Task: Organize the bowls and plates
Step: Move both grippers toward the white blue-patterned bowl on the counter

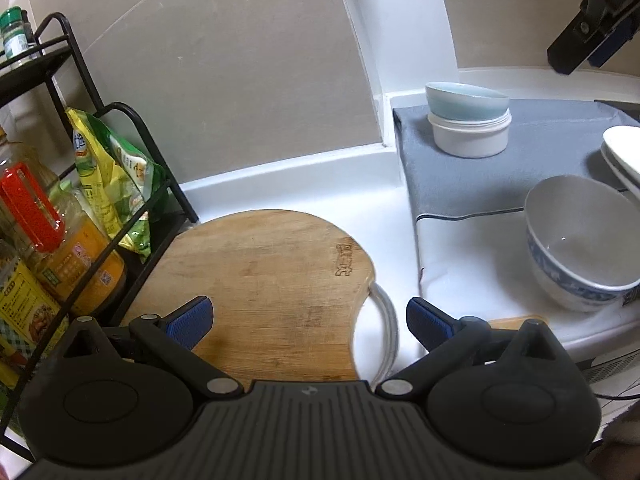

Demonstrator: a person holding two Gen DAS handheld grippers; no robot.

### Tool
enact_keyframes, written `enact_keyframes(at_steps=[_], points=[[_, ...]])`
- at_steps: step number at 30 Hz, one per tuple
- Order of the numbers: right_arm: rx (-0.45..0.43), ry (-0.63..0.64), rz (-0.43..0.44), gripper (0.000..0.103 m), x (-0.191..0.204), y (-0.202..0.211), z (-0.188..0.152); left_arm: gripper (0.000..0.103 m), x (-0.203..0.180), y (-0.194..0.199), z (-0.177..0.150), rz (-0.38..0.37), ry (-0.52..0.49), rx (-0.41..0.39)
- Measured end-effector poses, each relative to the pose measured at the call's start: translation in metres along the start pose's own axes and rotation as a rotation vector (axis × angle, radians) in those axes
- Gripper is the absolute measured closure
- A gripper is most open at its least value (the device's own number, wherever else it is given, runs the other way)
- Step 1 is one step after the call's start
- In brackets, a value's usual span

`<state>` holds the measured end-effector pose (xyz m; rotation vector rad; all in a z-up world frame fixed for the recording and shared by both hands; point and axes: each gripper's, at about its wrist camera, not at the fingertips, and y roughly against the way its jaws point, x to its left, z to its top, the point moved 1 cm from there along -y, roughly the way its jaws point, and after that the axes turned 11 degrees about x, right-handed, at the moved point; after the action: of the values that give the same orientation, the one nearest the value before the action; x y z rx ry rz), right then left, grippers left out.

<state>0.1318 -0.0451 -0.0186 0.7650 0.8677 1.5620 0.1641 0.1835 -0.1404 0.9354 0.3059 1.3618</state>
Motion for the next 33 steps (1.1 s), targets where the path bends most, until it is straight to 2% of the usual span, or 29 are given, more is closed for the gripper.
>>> enact_keyframes(at_steps=[7,11,16,20,21,24,27,30,33], points=[[0.01,-0.01,0.007,0.022,-0.003,-0.004,-0.002,0.0,-0.007,0.004,0.01,-0.041,0.009,-0.016],[0.015,-0.022,0.013,0.022,-0.011,-0.004,-0.006,0.0,-0.005,0.003,0.009,0.012,0.006,0.007],[0.019,-0.046,0.012,0.022,-0.02,-0.005,-0.008,0.0,0.004,-0.01,-0.007,0.096,0.008,0.078],[0.04,-0.051,0.02,0.022,-0.017,-0.009,-0.009,0.0,0.005,-0.03,-0.019,0.118,-0.007,0.112],[0.043,-0.047,0.019,0.022,-0.015,-0.009,-0.009,0.0,0.007,-0.037,-0.018,0.093,-0.017,0.11],[0.044,-0.034,0.012,0.022,-0.011,-0.009,-0.008,0.0,0.012,-0.044,-0.009,0.081,-0.035,0.101],[0.035,-0.034,0.001,0.022,-0.01,-0.008,-0.006,0.0,0.021,-0.032,0.002,0.078,-0.003,0.027],[0.041,-0.037,-0.001,0.022,-0.009,-0.01,-0.004,0.0,0.027,-0.024,0.009,0.023,0.037,0.012],[0.045,-0.021,0.007,0.022,-0.005,-0.012,-0.004,0.0,0.023,-0.017,0.009,0.012,0.024,0.005]])
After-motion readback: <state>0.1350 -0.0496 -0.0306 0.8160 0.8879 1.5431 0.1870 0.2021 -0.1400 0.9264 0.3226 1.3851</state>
